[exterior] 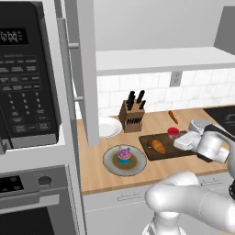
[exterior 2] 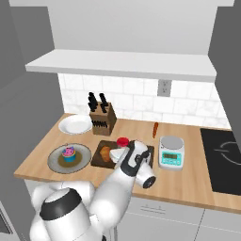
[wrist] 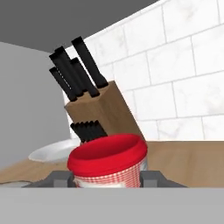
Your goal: From the different types of pastries on the counter, select a croissant and place it on the cutting board. Then retrieve a jar of jam from the cabinet and place it alongside the croissant on the cutting board.
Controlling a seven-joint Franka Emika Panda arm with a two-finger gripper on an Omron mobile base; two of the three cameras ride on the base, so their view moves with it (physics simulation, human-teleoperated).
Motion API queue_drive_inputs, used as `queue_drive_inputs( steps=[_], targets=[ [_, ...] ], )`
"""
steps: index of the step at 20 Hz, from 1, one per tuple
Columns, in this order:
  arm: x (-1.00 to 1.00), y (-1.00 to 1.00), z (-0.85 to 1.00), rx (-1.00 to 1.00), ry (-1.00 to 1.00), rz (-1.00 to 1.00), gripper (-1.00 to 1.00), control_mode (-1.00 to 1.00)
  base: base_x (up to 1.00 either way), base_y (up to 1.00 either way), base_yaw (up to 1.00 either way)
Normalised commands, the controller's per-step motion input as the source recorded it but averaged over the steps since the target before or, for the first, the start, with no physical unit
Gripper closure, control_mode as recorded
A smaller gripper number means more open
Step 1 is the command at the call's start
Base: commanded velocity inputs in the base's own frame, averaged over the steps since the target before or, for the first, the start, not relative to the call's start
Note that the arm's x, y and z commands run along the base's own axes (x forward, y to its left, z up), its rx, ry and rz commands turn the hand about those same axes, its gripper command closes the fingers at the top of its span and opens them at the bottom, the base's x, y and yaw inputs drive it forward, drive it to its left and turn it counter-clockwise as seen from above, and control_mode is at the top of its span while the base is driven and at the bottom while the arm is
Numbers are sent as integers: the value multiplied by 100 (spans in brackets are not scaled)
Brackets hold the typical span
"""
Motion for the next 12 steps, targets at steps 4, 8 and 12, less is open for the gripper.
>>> queue_drive_inputs(
  steps=[4,8,12],
  targets=[
    [42,-42,-16,7,-1,1,100,-100,0,0,0],
    [-1,-61,-38,0,-14,5,100,-100,0,0,0],
    [-29,-51,-63,0,-24,10,100,-100,0,0,0]
  ],
)
